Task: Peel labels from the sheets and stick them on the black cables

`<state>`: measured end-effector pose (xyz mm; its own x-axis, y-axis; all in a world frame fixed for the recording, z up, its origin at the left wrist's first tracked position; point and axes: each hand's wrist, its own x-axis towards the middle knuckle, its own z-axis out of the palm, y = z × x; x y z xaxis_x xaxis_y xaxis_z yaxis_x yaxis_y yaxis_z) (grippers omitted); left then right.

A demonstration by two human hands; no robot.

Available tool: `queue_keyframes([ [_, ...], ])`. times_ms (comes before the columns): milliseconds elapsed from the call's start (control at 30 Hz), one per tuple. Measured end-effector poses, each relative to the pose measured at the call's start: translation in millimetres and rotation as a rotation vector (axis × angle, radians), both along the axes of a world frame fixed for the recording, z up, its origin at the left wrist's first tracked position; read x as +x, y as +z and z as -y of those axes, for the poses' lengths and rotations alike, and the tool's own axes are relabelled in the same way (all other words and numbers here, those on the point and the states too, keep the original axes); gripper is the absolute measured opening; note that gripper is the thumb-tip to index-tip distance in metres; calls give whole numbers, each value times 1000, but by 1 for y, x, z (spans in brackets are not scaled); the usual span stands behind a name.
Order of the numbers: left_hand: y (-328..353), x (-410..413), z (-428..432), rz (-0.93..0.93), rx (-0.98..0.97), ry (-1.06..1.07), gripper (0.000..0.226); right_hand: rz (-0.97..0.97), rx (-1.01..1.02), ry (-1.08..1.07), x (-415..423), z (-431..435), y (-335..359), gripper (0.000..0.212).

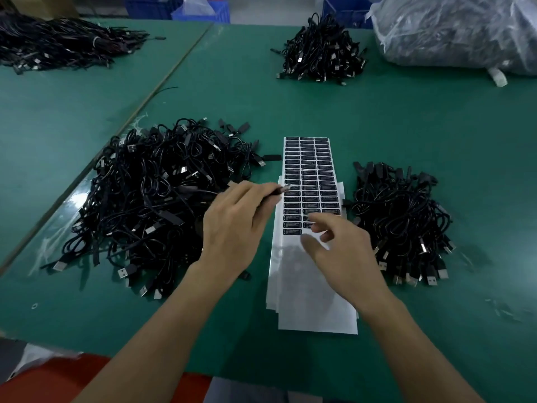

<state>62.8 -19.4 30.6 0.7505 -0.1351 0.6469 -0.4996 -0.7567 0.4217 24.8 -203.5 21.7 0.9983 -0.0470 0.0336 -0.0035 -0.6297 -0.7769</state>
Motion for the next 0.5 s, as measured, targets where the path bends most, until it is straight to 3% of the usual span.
queue_keyframes([
  [100,14,-6,13,5,-253,-127,20,-33,8,117,2,-8,-1,65],
  [167,24,-9,24,-104,-511,-206,15,-47,38,164,3,-16,-2,71],
  [233,33,-10,32,-246,-833,-256,19,-16,67,177,2,-22,-3,61],
  [333,42,-6,34,-452,-1370,-260,25,77,81,144,1,-24,-3,27],
  [433,43,0,28,-585,-1823,-219,28,84,131,164,1,-22,-2,27],
  [500,39,4,23,-623,-1987,-188,30,18,209,181,0,-21,0,23],
])
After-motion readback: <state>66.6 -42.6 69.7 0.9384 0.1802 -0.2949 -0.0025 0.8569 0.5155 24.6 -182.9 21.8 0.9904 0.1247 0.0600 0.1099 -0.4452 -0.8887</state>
